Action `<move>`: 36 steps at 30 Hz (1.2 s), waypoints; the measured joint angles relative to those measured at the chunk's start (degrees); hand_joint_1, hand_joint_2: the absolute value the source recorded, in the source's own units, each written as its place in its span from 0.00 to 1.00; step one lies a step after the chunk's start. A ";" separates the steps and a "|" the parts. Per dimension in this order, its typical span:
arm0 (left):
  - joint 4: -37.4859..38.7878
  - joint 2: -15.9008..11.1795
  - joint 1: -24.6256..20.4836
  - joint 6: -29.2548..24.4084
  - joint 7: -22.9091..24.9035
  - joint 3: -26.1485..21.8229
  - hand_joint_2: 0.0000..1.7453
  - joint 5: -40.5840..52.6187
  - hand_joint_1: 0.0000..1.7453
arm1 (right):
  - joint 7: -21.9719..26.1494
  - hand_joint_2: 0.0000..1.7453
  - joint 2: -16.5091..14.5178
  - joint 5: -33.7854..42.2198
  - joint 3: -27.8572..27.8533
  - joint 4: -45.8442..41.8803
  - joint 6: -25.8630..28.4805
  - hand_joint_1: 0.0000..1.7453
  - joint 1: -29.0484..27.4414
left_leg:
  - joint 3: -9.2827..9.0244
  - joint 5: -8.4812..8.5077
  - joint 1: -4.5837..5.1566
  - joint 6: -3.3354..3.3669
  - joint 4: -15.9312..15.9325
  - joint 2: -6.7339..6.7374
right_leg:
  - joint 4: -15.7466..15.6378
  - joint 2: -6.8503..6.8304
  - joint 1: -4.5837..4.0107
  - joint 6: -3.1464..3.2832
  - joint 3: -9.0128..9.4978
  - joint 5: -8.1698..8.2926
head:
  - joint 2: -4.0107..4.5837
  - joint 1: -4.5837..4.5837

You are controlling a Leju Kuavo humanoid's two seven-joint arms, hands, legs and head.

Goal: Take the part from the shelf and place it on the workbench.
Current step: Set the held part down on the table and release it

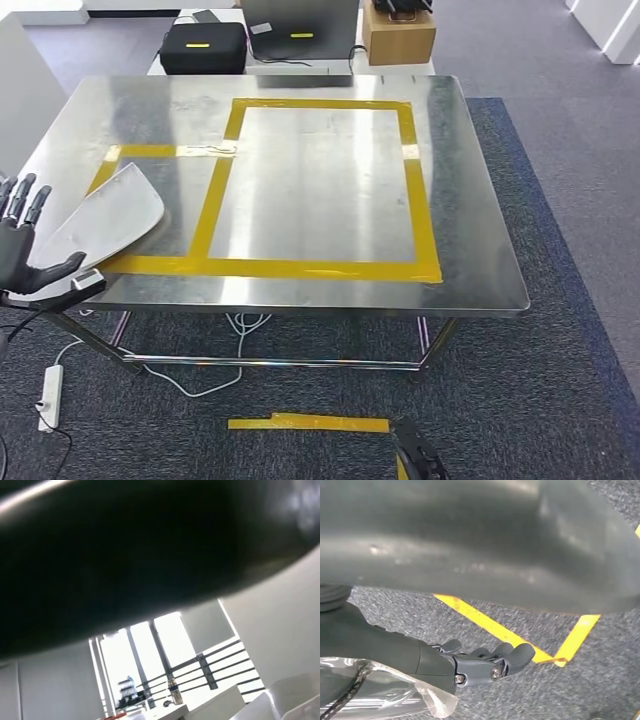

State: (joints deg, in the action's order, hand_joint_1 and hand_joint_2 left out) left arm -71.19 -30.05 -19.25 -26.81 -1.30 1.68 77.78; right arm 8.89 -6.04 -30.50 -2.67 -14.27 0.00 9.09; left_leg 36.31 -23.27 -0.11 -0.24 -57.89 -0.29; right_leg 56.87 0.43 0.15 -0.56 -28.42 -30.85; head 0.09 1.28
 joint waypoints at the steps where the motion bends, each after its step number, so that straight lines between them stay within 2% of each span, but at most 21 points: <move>1: -0.49 -0.59 0.86 0.07 -0.10 -0.45 0.00 -0.48 0.00 | -0.15 0.00 -0.16 0.09 0.00 0.00 -0.02 0.00 0.01 | 0.25 -0.11 -0.09 -0.38 -0.19 0.00 | -0.18 -0.06 0.04 0.28 -0.25 0.30 | 0.00 -0.01; 3: -1.67 -1.94 2.76 0.17 -0.36 -1.73 0.00 -1.71 0.00 | -0.41 0.00 -0.63 0.33 0.00 0.00 -0.02 0.00 -0.02 | 1.23 -2.93 -0.25 -1.08 -2.64 0.01 | -0.49 -0.19 0.28 1.12 -1.03 1.22 | 0.00 0.16; 6: -3.31 -3.33 5.62 0.18 -1.15 -4.07 0.00 -3.53 0.00 | -0.75 0.00 -1.22 0.53 0.06 0.00 0.05 0.00 -0.11 | 3.51 -10.14 -0.48 -1.86 -12.36 0.03 | -0.41 -0.44 0.23 1.69 -2.59 2.54 | 0.00 0.27; 7: -3.78 -3.59 6.60 0.15 -1.47 -4.72 0.00 -4.01 0.00 | -0.85 0.00 -1.36 0.54 0.12 0.00 0.08 0.00 -0.14 | 3.71 -10.86 -0.52 -2.02 -14.88 0.03 | -0.27 -0.54 0.19 1.69 -3.23 2.95 | 0.00 0.27; 8: -4.29 -3.88 7.49 0.13 -1.77 -5.36 0.00 -4.47 0.00 | -0.95 0.00 -1.45 0.56 0.17 0.00 0.13 0.00 -0.15 | 3.19 -10.33 -0.57 -2.12 -15.74 0.03 | -0.06 -0.64 0.16 1.65 -3.94 3.34 | 0.00 0.27; 9: -4.85 -4.15 8.27 0.12 -2.02 -5.97 0.00 -4.86 0.00 | -1.02 0.00 -1.52 0.58 0.22 0.00 0.16 0.00 -0.15 | 1.83 -8.92 -0.63 -2.16 -14.73 0.04 | 0.23 -0.75 0.15 1.57 -4.69 3.69 | 0.00 0.27; 11: -6.03 -4.58 9.33 0.12 -2.33 -7.10 0.00 -5.51 0.00 | -1.08 0.00 -1.67 0.63 0.27 -0.01 0.21 0.00 -0.11 | -2.99 -6.51 -0.75 -2.17 -8.19 0.06 | 0.91 -0.92 0.07 1.24 -6.02 4.23 | 0.00 0.27; 13: -7.10 -4.89 10.07 0.11 -2.37 -8.03 0.00 -5.80 0.00 | -1.09 0.00 -1.83 0.65 0.32 -0.09 0.22 0.00 -0.03 | -7.03 -6.68 -0.62 -1.64 -1.63 0.01 | 1.34 -1.01 -0.11 0.69 -6.87 4.84 | 0.00 0.20; 16: -8.21 -5.03 11.20 0.14 -2.52 -8.94 0.00 -6.11 0.00 | -1.13 0.00 -1.95 0.76 0.36 -0.15 0.25 0.00 -0.09 | -7.23 -6.50 -0.26 -0.05 0.43 0.09 | 1.35 -0.97 -0.07 -0.39 -7.60 5.93 | 0.00 0.19; 17: -8.53 -4.99 11.54 0.16 -2.64 -9.12 0.00 -6.26 0.00 | -1.17 0.00 -1.97 0.84 0.36 -0.15 0.27 0.00 -0.19 | -6.74 -5.98 -0.28 0.50 0.49 0.18 | 1.73 -0.89 0.00 -0.73 -8.06 5.33 | 0.00 0.17; 19: -9.21 -4.82 12.43 0.18 -2.92 -9.45 0.00 -6.42 0.00 | -1.22 0.00 -1.98 1.06 0.38 -0.15 0.35 0.00 -0.31 | -5.52 -4.82 -0.41 1.41 0.63 0.34 | 5.16 -0.70 0.04 -1.17 -9.60 1.18 | 0.00 0.03; 21: -9.85 -4.52 13.76 0.14 -3.14 -9.81 0.00 -6.25 0.00 | -1.25 0.00 -1.98 1.35 0.40 -0.15 0.44 0.00 -0.28 | -3.97 -3.64 -0.26 1.82 0.58 0.37 | 12.25 -0.62 0.00 -1.27 -11.40 -4.22 | 0.00 -0.07; 22: -10.10 -4.30 14.53 0.10 -3.21 -9.98 0.00 -6.07 0.00 | -1.27 0.00 -1.98 1.50 0.41 -0.15 0.48 0.00 -0.26 | -3.15 -3.02 -0.13 1.89 0.55 0.37 | 15.39 -0.62 -0.03 -1.21 -11.76 -5.47 | 0.00 -0.07; 23: -10.29 -4.07 15.30 0.03 -3.23 -10.12 0.00 -5.84 0.00 | -1.30 0.00 -1.98 1.62 0.42 -0.15 0.52 0.00 -0.26 | -2.33 -2.41 0.01 1.93 0.51 0.38 | 17.11 -0.61 -0.09 -1.07 -11.46 -5.36 | 0.00 -0.07; 25: -10.73 -3.64 16.85 -0.20 -3.23 -10.51 0.00 -5.29 0.00 | -1.33 0.00 -1.98 1.87 0.42 -0.16 0.62 0.00 -0.22 | -0.86 -1.27 0.28 1.89 0.44 0.35 | 14.84 -0.55 -0.37 -0.39 -8.09 -2.32 | 0.00 -0.06; 27: -11.40 -3.23 18.43 -0.60 -3.23 -11.14 0.00 -4.78 0.00 | -1.33 0.00 -1.96 2.14 0.45 -0.29 0.77 0.00 -0.06 | 0.14 -0.26 0.49 1.70 0.33 0.31 | 6.80 -0.33 -0.91 0.69 -1.64 -0.59 | 0.00 -0.05; 29: -12.23 -2.84 19.95 -1.09 -3.25 -11.68 0.00 -4.52 0.00 | -1.31 0.00 -1.92 2.43 0.51 -0.49 0.94 0.00 0.15 | 0.70 0.79 0.59 1.32 0.25 0.34 | -0.35 -0.17 -1.26 1.13 3.17 -1.56 | 0.00 -0.02; 30: -12.63 -2.66 20.65 -1.31 -3.27 -11.85 0.00 -4.49 0.00 | -1.28 0.00 -1.92 2.56 0.56 -0.54 1.01 0.00 0.19 | 0.89 1.36 0.62 1.05 0.30 0.35 | -2.03 -0.19 -1.34 1.12 4.00 -1.97 | 0.00 -0.04; 32: -13.37 -2.25 21.98 -1.61 -3.33 -12.08 0.00 -4.46 0.00 | -1.26 0.00 -1.94 2.75 0.67 -0.55 1.07 0.00 0.07 | 1.33 1.55 0.50 0.45 0.30 0.26 | -2.71 -0.37 -1.11 1.45 3.41 -1.27 | 0.00 -0.11; 34: -13.78 -1.75 22.97 -1.75 -3.38 -12.24 0.00 -4.47 0.00 | -1.25 0.00 -1.96 2.86 0.75 -0.55 1.07 0.00 -0.10 | 2.25 -2.16 0.30 -0.24 -2.40 0.15 | -2.87 -0.72 -0.85 2.15 2.56 0.11 | 0.00 0.02; 36: -13.91 -1.18 23.50 -1.80 -3.43 -12.32 0.00 -4.62 0.00 | -1.24 0.00 -1.96 2.96 0.79 -0.55 1.07 0.00 -0.14 | 3.64 -7.89 -0.11 -0.91 -9.13 0.15 | -2.49 -0.96 -0.89 2.45 1.21 1.29 | 0.00 0.19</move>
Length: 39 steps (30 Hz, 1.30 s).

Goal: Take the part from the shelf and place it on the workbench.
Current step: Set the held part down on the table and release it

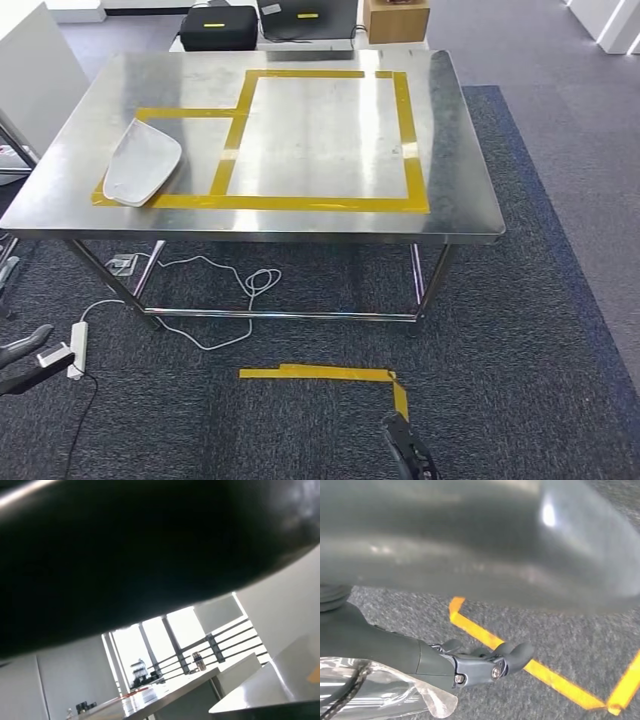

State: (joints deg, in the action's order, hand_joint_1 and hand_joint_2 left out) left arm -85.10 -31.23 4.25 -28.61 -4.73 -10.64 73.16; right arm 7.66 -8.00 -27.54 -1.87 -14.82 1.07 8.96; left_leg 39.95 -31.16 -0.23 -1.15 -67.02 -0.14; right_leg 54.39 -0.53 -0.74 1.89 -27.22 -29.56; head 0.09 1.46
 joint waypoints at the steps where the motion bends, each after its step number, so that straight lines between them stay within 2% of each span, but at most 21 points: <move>1: -0.04 0.37 0.27 0.00 -0.12 -0.03 0.00 -0.27 0.00 | 0.01 0.00 0.00 0.05 0.01 0.00 0.02 0.00 -0.01 | 0.46 -1.59 -0.22 -0.31 -3.53 0.00 | 0.32 -0.11 -0.02 -0.01 -0.92 0.52 | 0.00 0.02; 3: -0.17 1.43 0.97 0.01 -0.78 -0.13 0.00 -1.72 0.00 | 0.08 0.00 0.00 0.26 0.01 0.00 0.10 0.00 -0.05 | -0.49 -0.85 -0.66 -0.82 -6.58 0.00 | 1.25 -0.26 0.01 -0.13 -2.96 1.37 | 0.00 0.03; 4: -0.25 2.14 1.32 0.05 -1.31 -0.18 0.00 -2.83 0.00 | 0.14 0.00 0.00 0.41 0.01 0.00 0.14 0.00 -0.06 | -2.18 0.71 -0.87 -0.99 -5.27 0.01 | 1.81 -0.31 0.05 -0.27 -3.98 1.68 | 0.00 0.02; 6: -0.41 4.11 2.13 0.25 -2.86 -0.31 0.00 -6.26 0.00 | 0.37 0.00 0.02 0.84 0.01 -0.03 0.23 0.00 -0.06 | -7.35 2.28 -1.09 -1.12 1.53 0.00 | 3.08 -0.33 0.08 -0.70 -5.68 2.12 | 0.00 0.02; 8: -0.39 6.98 3.44 0.78 -5.40 -0.63 0.00 -12.44 0.00 | 0.71 0.00 0.04 1.39 -0.01 -0.08 0.40 0.00 -0.11 | -10.88 1.24 -0.88 -0.52 7.38 -0.04 | 3.87 -0.29 0.07 -1.38 -6.77 2.71 | 0.00 0.00; 11: 1.08 13.01 5.69 2.46 -10.11 -1.90 0.00 -22.07 0.00 | 1.09 0.00 0.06 2.06 -0.01 -0.08 0.90 0.00 -0.69 | -10.47 1.45 -0.47 1.10 9.07 -0.01 | 4.02 -0.11 0.36 -2.63 -7.86 3.69 | 0.00 -0.02; 13: 4.50 17.53 6.40 5.25 -13.22 -3.44 0.00 -26.49 0.00 | 1.14 0.00 0.08 2.72 -0.01 -0.07 1.50 0.00 -1.31 | -9.23 2.75 -0.55 2.21 9.39 0.09 | 5.91 0.18 0.50 -3.35 -9.07 0.95 | 0.00 -0.16; 16: 12.69 24.07 6.70 8.99 -18.41 -7.48 0.00 -31.58 0.00 | 1.15 0.00 0.07 3.89 -0.01 -0.07 2.63 0.00 -1.69 | -6.78 4.72 -0.46 2.95 9.42 0.20 | 15.08 0.41 0.64 -3.83 -11.38 -7.00 | 0.00 -0.36; 17: 15.22 25.70 6.76 9.54 -19.77 -8.86 0.00 -32.37 0.00 | 1.15 0.00 0.05 4.14 -0.01 -0.07 2.85 0.00 -1.77 | -5.89 5.37 -0.42 2.99 9.37 0.25 | 17.71 0.41 0.67 -3.91 -11.43 -7.90 | 0.00 -0.35; 19: 19.26 28.51 6.58 12.42 -21.08 -11.50 0.00 -34.69 0.00 | 1.28 0.00 0.04 4.72 -0.01 -0.07 3.08 0.00 -1.92 | -4.11 6.70 -0.39 2.90 9.30 0.25 | 17.98 0.42 0.73 -3.92 -9.15 -5.94 | 0.00 -0.37; 21: 23.73 31.14 5.64 17.60 -22.00 -15.11 0.00 -38.76 0.00 | 1.69 0.00 0.04 5.53 -0.03 -0.09 3.27 0.00 -1.89 | -2.77 7.96 -0.36 2.55 9.26 0.08 | 11.29 0.56 0.77 -3.70 -3.48 -3.10 | 0.00 -0.36; 23: 30.52 33.27 3.98 21.84 -24.24 -20.47 0.00 -42.39 0.00 | 2.15 0.00 0.04 6.23 -0.05 -0.16 3.56 0.00 -1.71 | -1.87 9.27 -0.23 2.01 9.21 0.01 | 3.03 0.96 0.68 -3.40 2.26 -3.13 | 0.00 -0.34; 24: 34.44 34.14 3.10 23.09 -25.53 -23.40 0.00 -43.57 0.00 | 2.28 0.00 0.04 6.51 -0.05 -0.20 3.72 0.00 -1.70 | -1.55 10.01 -0.19 1.74 9.35 0.02 | 0.74 1.15 0.58 -3.29 3.63 -3.49 | 0.00 -0.35; 26: 41.95 35.61 1.74 24.63 -27.34 -28.84 0.00 -44.86 0.00 | 2.35 0.00 0.03 6.96 -0.05 -0.21 4.04 0.00 -1.99 | -1.12 11.32 -0.18 1.18 9.88 -0.06 | -0.34 1.10 0.61 -3.06 3.22 -2.96 | 0.00 -0.37; 28: 48.14 36.72 0.97 25.37 -27.68 -33.10 0.00 -44.69 0.00 | 2.33 0.00 -0.01 7.31 -0.08 -0.20 4.36 0.00 -2.23 | -0.44 9.17 -0.21 0.57 8.60 -0.14 | -0.36 0.75 0.82 -2.36 2.09 -1.69 | 0.00 -0.26; 31: 54.59 37.81 -0.02 25.22 -27.53 -36.74 0.00 -43.44 0.00 | 2.37 0.00 -0.02 7.50 -0.09 -0.20 4.54 0.00 -2.14 | 1.67 0.77 -0.34 -0.03 -1.42 -0.11 | 0.19 0.09 0.70 -1.37 0.04 -0.12 | 0.00 0.01; 33: 57.23 38.30 -0.61 25.17 -27.31 -37.96 0.00 -43.06 0.00 | 2.38 0.00 -0.01 7.57 -0.09 -0.20 4.57 0.00 -2.14 | 1.63 -0.61 -0.36 -0.16 -6.91 -0.11 | 0.88 -0.31 0.52 -1.29 -1.82 0.73 | 0.00 0.01; 34: 58.22 38.47 -0.81 25.17 -26.93 -38.42 0.00 -42.65 0.00 | 2.38 0.00 -0.01 7.66 -0.09 -0.20 4.60 0.00 -2.13 | 0.37 0.41 -0.36 -0.10 -7.02 -0.11 | 1.31 -0.42 0.44 -1.30 -2.80 1.12 | 0.00 0.02; 36: 59.92 38.62 -1.15 25.09 -25.62 -38.90 0.00 -40.83 0.00 | 2.41 0.00 -0.01 7.98 -0.09 -0.20 4.72 0.00 -2.12 | -4.59 2.70 -0.30 0.41 -1.64 -0.12 | 2.18 -0.46 0.34 -1.40 -4.45 1.73 | 0.00 0.02; 38: 61.51 38.68 -1.54 24.85 -24.38 -38.98 0.00 -38.55 0.00 | 2.60 0.00 -0.02 8.44 -0.11 -0.20 4.98 0.00 -2.12 | -9.67 2.38 -0.04 1.16 5.89 -0.13 | 2.82 -0.50 0.24 -1.75 -5.55 2.30 | 0.00 -0.02; 39: 62.34 38.71 -1.73 24.72 -23.92 -39.00 0.00 -37.59 0.00 | 2.72 0.00 -0.02 8.70 -0.12 -0.20 5.16 0.00 -2.12 | -10.95 1.82 0.15 1.48 8.23 -0.14 | 2.94 -0.53 0.27 -2.02 -5.91 2.69 | 0.00 -0.05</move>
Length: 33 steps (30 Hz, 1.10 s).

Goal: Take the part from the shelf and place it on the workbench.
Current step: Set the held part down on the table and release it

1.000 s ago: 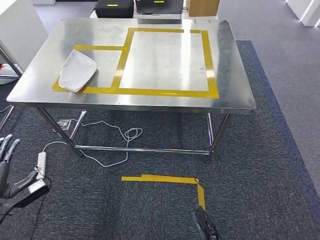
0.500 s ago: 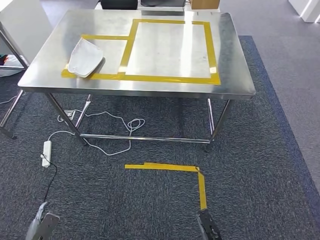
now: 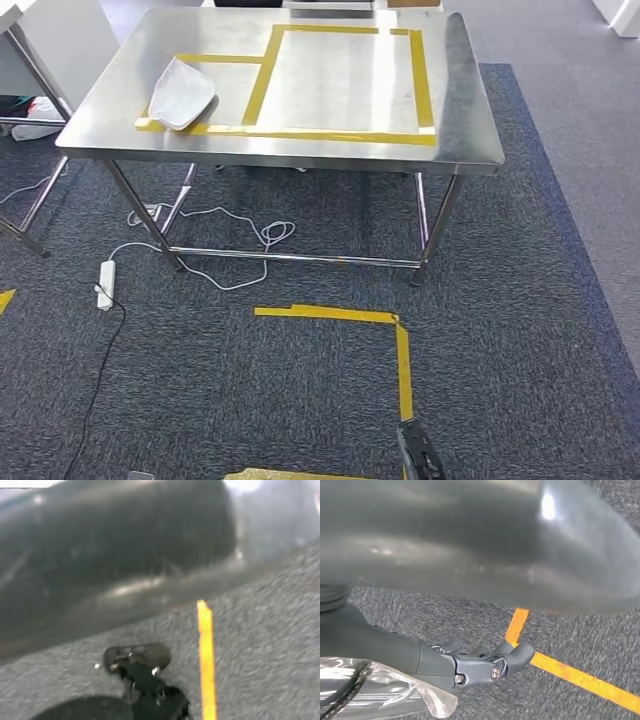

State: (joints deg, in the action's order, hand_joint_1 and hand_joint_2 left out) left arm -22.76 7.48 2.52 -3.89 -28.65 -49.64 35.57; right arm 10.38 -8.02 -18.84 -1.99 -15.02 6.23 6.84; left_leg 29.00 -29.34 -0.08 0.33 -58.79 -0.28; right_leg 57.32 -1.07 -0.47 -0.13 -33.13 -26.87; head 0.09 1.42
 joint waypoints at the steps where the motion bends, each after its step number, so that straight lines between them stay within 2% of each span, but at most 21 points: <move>1: 0.83 0.04 -0.13 -0.09 0.39 -0.04 0.00 0.74 0.00 | 0.13 0.00 0.00 0.26 -0.01 0.01 0.16 0.00 -0.03 | -0.43 -0.17 0.19 0.28 1.12 0.01 | 0.01 -0.02 0.04 -0.32 -0.28 0.45 | 0.00 0.01; 3: 2.46 0.27 -0.28 -0.15 0.97 -0.21 0.00 1.82 0.00 | 0.32 0.00 0.03 0.72 -0.02 0.04 0.39 0.00 -0.28 | -0.12 0.57 0.11 0.90 2.06 0.16 | 0.17 0.18 0.17 -0.99 -0.86 0.38 | 0.00 0.01; 4: 3.09 0.37 -0.33 -0.15 1.15 -0.30 0.00 2.21 0.00 | 0.39 0.00 0.06 0.91 -0.02 0.05 0.47 0.00 -0.49 | 0.21 1.06 -0.02 1.27 2.40 0.26 | 0.98 0.38 0.20 -1.32 -1.37 -0.86 | 0.00 -0.06; 7: 4.42 0.47 -0.65 -0.06 1.40 -0.42 0.00 3.17 0.00 | 0.52 0.00 0.20 1.29 -0.05 0.08 0.63 0.00 -0.90 | 2.02 2.64 -0.18 1.91 2.52 0.44 | 9.34 0.84 0.56 -2.11 -3.81 -8.30 | 0.00 -0.30; 8: 4.78 0.48 -0.77 0.02 1.43 -0.45 0.00 3.42 0.00 | 0.55 0.00 0.26 1.37 -0.08 0.09 0.65 0.00 -0.95 | 2.77 3.20 -0.18 1.89 2.42 0.47 | 12.60 0.86 0.70 -2.33 -4.29 -9.80 | 0.00 -0.30; 9: 5.12 0.48 -0.87 0.10 1.44 -0.50 0.00 3.62 0.00 | 0.56 0.00 0.34 1.43 -0.13 0.09 0.66 0.00 -1.00 | 3.55 3.75 -0.21 1.78 2.31 0.51 | 14.62 0.85 0.82 -2.54 -4.20 -9.90 | 0.00 -0.28; 10: 5.41 0.49 -0.95 0.18 1.46 -0.57 0.00 3.77 0.00 | 0.57 0.00 0.39 1.48 -0.19 0.09 0.67 0.00 -1.04 | 4.36 4.30 -0.29 1.62 2.16 0.54 | 14.95 0.85 0.97 -2.75 -3.34 -8.74 | 0.00 -0.29; 12: 5.88 0.53 -1.09 0.27 1.48 -0.71 0.00 3.96 0.00 | 0.58 0.00 0.52 1.53 -0.28 0.09 0.70 0.00 -1.02 | 5.98 5.32 -0.50 1.06 1.66 0.56 | 10.24 0.86 1.43 -3.17 1.01 -5.34 | 0.00 -0.30; 14: 6.11 0.52 -1.16 0.29 1.49 -0.81 0.00 4.00 0.00 | 0.61 0.00 0.57 1.53 -0.30 0.07 0.71 0.00 -0.81 | 7.34 6.24 -0.51 0.30 0.92 0.53 | 2.25 1.02 1.64 -3.21 6.76 -5.10 | 0.00 -0.36; 15: 6.16 0.50 -1.20 0.33 1.47 -0.85 0.00 4.06 0.00 | 0.62 0.00 0.57 1.53 -0.30 0.06 0.71 0.00 -0.73 | 7.73 6.75 -0.47 -0.06 0.68 0.51 | -0.46 1.13 1.61 -2.95 8.31 -5.76 | 0.00 -0.38; 16: 6.21 0.48 -1.22 0.39 1.41 -0.87 0.00 4.21 0.00 | 0.62 0.00 0.57 1.53 -0.30 0.05 0.71 0.00 -0.72 | 7.97 7.31 -0.46 -0.38 0.62 0.51 | -1.77 1.21 1.43 -2.53 8.85 -6.28 | 0.00 -0.40; 18: 6.39 0.41 -1.25 0.59 1.23 -0.97 0.00 4.84 0.00 | 0.61 0.00 0.57 1.53 -0.31 0.05 0.70 0.00 -0.89 | 8.36 7.68 -0.63 -0.97 0.60 0.46 | -1.71 1.06 1.32 -1.34 7.67 -5.76 | 0.00 -0.43; 20: 6.53 0.33 -1.15 0.76 1.02 -1.04 0.00 5.57 0.00 | 0.60 0.00 0.57 1.56 -0.31 0.05 0.68 0.00 -0.98 | 9.05 4.00 -0.79 -1.44 -1.75 0.43 | -1.60 0.80 1.30 -0.12 6.43 -4.62 | 0.00 -0.38; 22: 6.61 0.31 -1.18 0.81 0.86 -1.07 0.00 6.03 0.00 | 0.60 0.00 0.57 1.60 -0.30 0.05 0.68 0.00 -0.96 | 9.86 -2.43 -0.83 -1.64 -7.95 0.43 | -1.52 0.62 1.05 0.60 5.08 -3.36 | 0.00 -0.27; 23: 6.66 0.32 -1.26 0.82 0.80 -1.07 0.00 6.20 0.00 | 0.60 0.00 0.57 1.61 -0.30 0.06 0.68 0.00 -0.95 | 10.10 -4.56 -0.82 -1.65 -11.56 0.43 | -1.42 0.50 0.84 0.78 4.38 -2.69 | 0.00 -0.21; 24: 6.72 0.32 -1.36 0.84 0.74 -1.07 0.00 6.39 0.00 | 0.60 0.00 0.57 1.62 -0.30 0.06 0.68 0.00 -0.94 | 9.94 -5.12 -0.81 -1.57 -14.28 0.43 | -1.26 0.38 0.62 0.88 3.55 -2.02 | 0.00 -0.22; 26: 6.84 0.31 -1.49 0.87 0.65 -1.07 0.00 6.76 0.00 | 0.60 0.00 0.58 1.65 -0.30 0.05 0.70 0.00 -0.92 | 7.74 -2.63 -0.64 -1.00 -15.09 0.42 | -0.79 0.27 0.13 0.99 1.60 -0.69 | 0.00 -0.22; 28: 6.88 0.14 -1.58 0.93 0.59 -1.07 0.00 7.09 0.00 | 0.60 0.00 0.57 1.68 -0.30 0.05 0.73 0.00 -0.92 | 2.45 -0.41 -0.09 0.26 -8.91 0.39 | -0.33 0.30 -0.18 0.93 -0.14 0.43 | 0.00 -0.24; 30: 6.93 -0.05 -1.79 0.96 0.50 -1.06 0.00 7.37 0.00 | 0.61 0.00 0.55 1.70 -0.30 0.04 0.77 0.00 -0.90 | -2.77 -1.28 0.56 1.30 -0.88 0.39 | -0.12 0.22 -0.25 0.56 -1.15 1.54 | 0.00 -0.28; 31: 6.98 -0.11 -1.90 0.96 0.47 -1.07 0.00 7.46 0.00 | 0.62 0.00 0.55 1.71 -0.30 0.04 0.79 0.00 -0.88 | -3.94 -1.89 0.86 1.57 1.51 0.39 | -0.14 0.14 -0.15 0.26 -1.53 2.18 | 0.00 -0.29; 33: 7.16 -0.03 -1.96 0.96 0.46 -1.07 0.00 7.61 0.00 | 0.65 0.00 0.56 1.77 -0.30 0.05 0.80 0.00 -0.91 | -3.61 -1.44 0.98 1.80 3.25 0.47 | -0.20 0.08 0.02 -0.37 -2.40 3.25 | 0.00 -0.25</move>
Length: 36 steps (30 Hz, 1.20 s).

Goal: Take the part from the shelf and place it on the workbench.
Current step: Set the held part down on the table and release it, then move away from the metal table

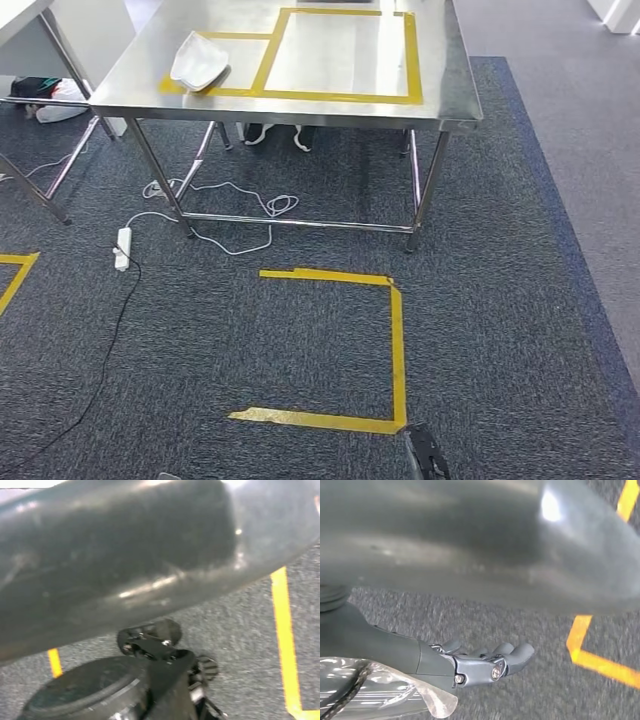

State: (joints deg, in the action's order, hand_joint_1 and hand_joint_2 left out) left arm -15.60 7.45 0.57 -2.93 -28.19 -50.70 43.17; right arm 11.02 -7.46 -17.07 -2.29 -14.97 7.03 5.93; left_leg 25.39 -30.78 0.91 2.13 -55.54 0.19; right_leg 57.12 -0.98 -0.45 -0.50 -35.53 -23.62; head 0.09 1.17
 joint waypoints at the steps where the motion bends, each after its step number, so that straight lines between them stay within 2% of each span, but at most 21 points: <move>1: 0.11 0.01 0.04 0.01 0.01 0.01 0.00 0.06 0.00 | 0.01 0.00 0.01 0.04 0.00 0.01 0.01 0.00 -0.11 | 0.60 0.62 -0.09 0.21 0.34 0.07 | 0.24 0.14 0.06 -0.32 -0.56 -0.57 | 0.00 -0.01; 3: 0.28 0.01 0.09 0.01 0.01 0.00 0.00 0.21 0.00 | 0.03 0.00 0.03 0.08 0.00 0.02 0.03 0.00 -0.39 | 2.14 2.07 -0.37 0.65 0.72 0.22 | 3.33 0.50 0.23 -0.95 -2.00 -5.23 | 0.00 -0.10; 5: 0.34 -0.02 0.08 0.01 0.01 -0.01 0.00 0.39 0.00 | 0.05 0.00 0.04 0.09 0.00 0.02 0.03 0.00 -0.49 | 3.96 3.50 -0.33 0.86 0.63 0.29 | 9.80 0.67 0.48 -1.49 -3.12 -11.01 | 0.00 -0.14; 6: 0.39 -0.01 0.03 0.01 0.00 -0.01 0.00 0.45 0.00 | 0.07 0.00 0.04 0.09 0.00 0.02 0.04 0.00 -0.44 | 4.95 4.26 -0.32 0.80 0.56 0.35 | 12.91 0.69 0.58 -1.70 -3.20 -11.94 | 0.00 -0.14; 7: 0.44 0.02 -0.01 0.01 0.01 -0.01 0.00 0.51 0.00 | 0.10 0.00 0.07 0.09 0.00 0.02 0.04 0.00 -0.39 | 6.06 5.07 -0.36 0.69 0.41 0.42 | 14.93 0.70 0.66 -1.88 -2.69 -11.08 | 0.00 -0.13; 8: 0.49 0.03 -0.04 0.01 0.01 0.00 0.00 0.54 0.00 | 0.12 0.00 0.11 0.10 0.00 0.02 0.04 0.00 -0.35 | 7.27 5.87 -0.44 0.51 0.18 0.47 | 15.43 0.70 0.74 -2.03 -1.50 -9.03 | 0.00 -0.13; 9: 0.53 0.05 -0.05 0.02 0.01 0.00 0.00 0.56 0.00 | 0.14 0.00 0.15 0.10 0.00 0.02 0.04 0.00 -0.33 | 8.55 6.62 -0.54 0.28 -0.18 0.51 | 14.26 0.70 0.86 -2.17 0.50 -6.89 | 0.00 -0.13; 10: 0.58 0.05 -0.06 0.02 0.01 0.00 0.00 0.59 0.00 | 0.16 0.00 0.19 0.11 0.00 -0.01 0.04 0.00 -0.29 | 9.69 7.28 -0.63 -0.02 -0.63 0.52 | 11.37 0.71 0.98 -2.27 3.42 -5.91 | 0.00 -0.13; 12: 0.68 0.05 -0.07 0.03 -0.02 -0.01 0.00 0.62 0.00 | 0.26 0.00 0.21 0.10 0.01 -0.11 0.04 0.00 -0.09 | 11.43 8.39 -0.62 -0.68 -1.71 0.55 | 2.44 0.86 1.06 -2.05 10.05 -7.93 | 0.00 -0.19; 14: 0.73 0.04 -0.10 0.03 -0.04 -0.01 0.00 0.65 0.00 | 0.33 0.00 0.21 0.11 0.02 -0.21 0.05 0.00 0.03 | 12.31 9.60 -0.57 -1.23 -2.22 0.59 | -2.70 1.05 0.88 -1.23 12.80 -10.34 | 0.00 -0.21; 16: 0.76 0.01 -0.01 0.01 -0.07 -0.03 0.00 0.67 0.00 | 0.32 0.00 0.21 0.22 0.01 -0.23 0.05 0.00 -0.29 | 12.78 9.68 -0.76 -1.84 -2.51 0.52 | -2.68 0.86 0.87 0.05 11.93 -10.05 | 0.00 -0.19; 17: 0.77 0.00 0.12 -0.01 -0.08 -0.07 0.00 0.68 0.00 | 0.31 0.00 0.21 0.31 0.01 -0.22 0.05 0.00 -0.48 | 13.10 8.13 -0.86 -2.17 -3.51 0.46 | -2.66 0.71 0.90 0.66 11.51 -9.64 | 0.00 -0.19; 20: 0.79 0.00 0.36 0.07 -0.16 -0.14 0.00 1.04 0.00 | 0.40 0.00 0.21 0.50 0.00 -0.22 0.05 0.00 -0.66 | 14.83 -0.16 -1.08 -2.93 -12.51 0.37 | -2.62 0.47 0.82 1.66 9.81 -7.93 | 0.00 -0.10; 21: 0.80 0.01 0.32 0.16 -0.21 -0.14 0.00 1.30 0.00 | 0.43 0.00 0.22 0.52 0.00 -0.22 0.05 0.00 -0.69 | 15.22 -1.44 -1.14 -3.04 -15.92 0.36 | -2.59 0.41 0.73 1.71 9.14 -7.35 | 0.00 -0.09; 23: 0.84 0.02 0.28 0.35 -0.38 -0.14 0.00 1.84 0.00 | 0.55 0.00 0.23 0.56 0.01 -0.22 0.05 0.00 -0.76 | 14.15 0.13 -1.20 -2.89 -18.46 0.34 | -2.48 0.30 0.51 1.63 7.89 -6.33 | 0.00 -0.12; 25: 0.86 -0.01 0.29 0.44 -0.67 -0.14 0.00 2.39 0.00 | 0.78 0.00 0.22 0.58 0.08 -0.23 0.05 0.00 -0.79 | 9.71 3.02 -1.05 -2.15 -13.58 0.30 | -2.35 0.29 0.33 1.50 7.02 -5.45 | 0.00 -0.12; 27: 0.87 -0.15 0.22 0.46 -0.96 -0.14 0.00 2.89 0.00 | 1.06 0.00 0.21 0.60 0.29 -0.24 0.05 0.00 -0.78 | 4.37 3.35 -0.66 -1.10 -5.63 0.26 | -2.13 0.26 0.11 1.17 6.33 -4.73 | 0.00 -0.15; 28: 0.88 -0.21 0.19 0.46 -1.05 -0.14 0.00 3.04 0.00 | 1.18 0.00 0.21 0.61 0.42 -0.25 0.04 0.00 -0.77 | 2.87 3.00 -0.47 -0.74 -3.03 0.24 | -2.05 0.21 0.10 0.89 5.99 -4.37 | 0.00 -0.14; 30: 0.92 -0.21 0.16 0.45 -1.14 -0.14 0.00 3.20 0.00 | 1.34 0.00 0.21 0.63 0.65 -0.25 0.00 0.00 -0.78 | 2.04 2.55 -0.43 -0.42 -0.62 0.25 | -1.91 0.11 0.10 0.22 5.37 -3.84 | 0.00 -0.13; 32: 0.95 -0.15 0.11 0.44 -1.16 -0.14 0.00 3.25 0.00 | 1.39 0.00 0.22 0.63 0.81 -0.25 -0.02 0.00 -0.78 | 1.87 2.59 -0.73 -0.01 0.97 0.28 | -0.65 0.26 0.11 -0.41 4.16 -4.88 | 0.00 -0.28; 36: 1.02 -0.08 0.12 0.51 -1.16 -0.14 0.00 3.53 0.00 | 1.55 0.00 0.31 0.73 0.89 -0.25 -0.01 0.00 -0.95 | 3.22 3.29 -0.70 0.63 1.35 0.36 | 12.29 0.76 0.56 -1.41 -1.63 -11.65 | 0.00 -0.57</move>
State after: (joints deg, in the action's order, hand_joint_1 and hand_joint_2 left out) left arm -14.57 7.38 0.69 -2.43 -29.35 -50.84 46.71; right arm 12.57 -7.15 -16.34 -1.40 -15.21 7.02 4.98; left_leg 28.62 -27.49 0.20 2.76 -54.19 0.55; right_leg 69.41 -0.22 0.11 -1.91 -37.17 -35.28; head 0.09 0.60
